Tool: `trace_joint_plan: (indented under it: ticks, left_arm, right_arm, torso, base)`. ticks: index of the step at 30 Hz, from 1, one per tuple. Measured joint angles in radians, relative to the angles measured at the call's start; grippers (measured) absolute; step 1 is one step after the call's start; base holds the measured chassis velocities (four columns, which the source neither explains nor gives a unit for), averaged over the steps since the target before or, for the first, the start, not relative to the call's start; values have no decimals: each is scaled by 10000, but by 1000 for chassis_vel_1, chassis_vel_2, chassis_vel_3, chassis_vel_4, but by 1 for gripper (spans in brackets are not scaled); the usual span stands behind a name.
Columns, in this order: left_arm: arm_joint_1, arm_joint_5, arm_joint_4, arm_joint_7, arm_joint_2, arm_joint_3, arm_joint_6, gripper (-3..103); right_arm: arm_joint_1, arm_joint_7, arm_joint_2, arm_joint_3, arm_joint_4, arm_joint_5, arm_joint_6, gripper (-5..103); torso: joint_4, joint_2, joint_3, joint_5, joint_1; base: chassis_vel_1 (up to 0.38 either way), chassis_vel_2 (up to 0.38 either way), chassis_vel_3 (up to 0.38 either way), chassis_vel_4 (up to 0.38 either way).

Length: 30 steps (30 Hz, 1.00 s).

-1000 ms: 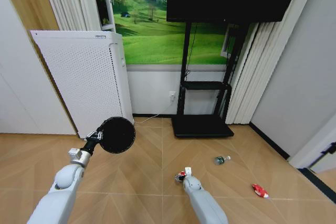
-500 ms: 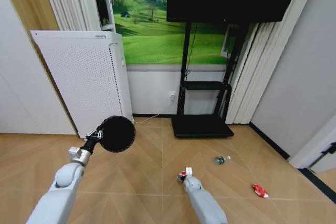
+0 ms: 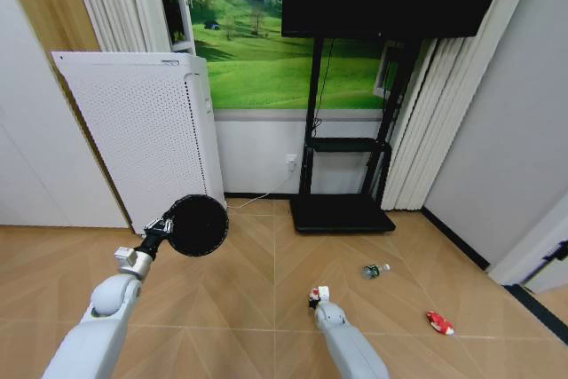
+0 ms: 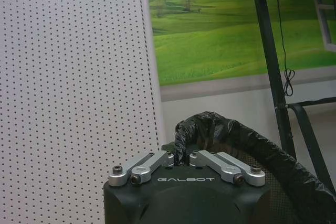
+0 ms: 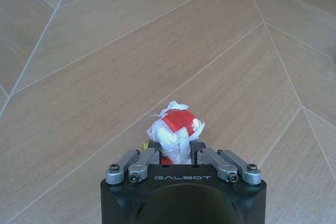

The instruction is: Pick up the trash bin and place the garbage on the floor into it.

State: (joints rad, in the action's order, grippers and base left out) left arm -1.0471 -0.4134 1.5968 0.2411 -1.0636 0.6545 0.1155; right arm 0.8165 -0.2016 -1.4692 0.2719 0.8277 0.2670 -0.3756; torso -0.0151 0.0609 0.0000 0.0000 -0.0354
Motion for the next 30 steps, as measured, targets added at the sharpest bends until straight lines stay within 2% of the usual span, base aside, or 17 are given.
trace_joint_plan:
  ticks: [2,7,12,20,30]
  left_arm:
    - [52,6,-31,13,-17,-67,-1,7]
    - [253,53,-430,365,-103,-232,155,7]
    - [707,345,-947,684,-247,-588,338,7]
    - [1691,587,-1626,699,-292,-1608,414,7]
    - [2328,903,-2106,650,-556,-2178,411,7]
  right_arm:
    - [164,-1,55,8,168,15,23,21]
    - [490,7,154,55,737,352,41,20]
    - [931,175,528,185,1862,1137,13,20]
    - [1236,199,915,882,3770,2036,-334,20]
    - [2128,335,1290,1609,6477,2255,-478,20]
  torso:
    - [-1,0,0,1,1]
    - [0,0,0,3,0]
    - [-2,0,0,2,0]
    - [-2,0,0,2,0]
    - [-1,0,1,1,0]
  base:
    - [0,0,0,0]
    - [0,0,0,0]
    - [0,0,0,0]
    - [0,0,0,0]
    - [0,0,0,0]
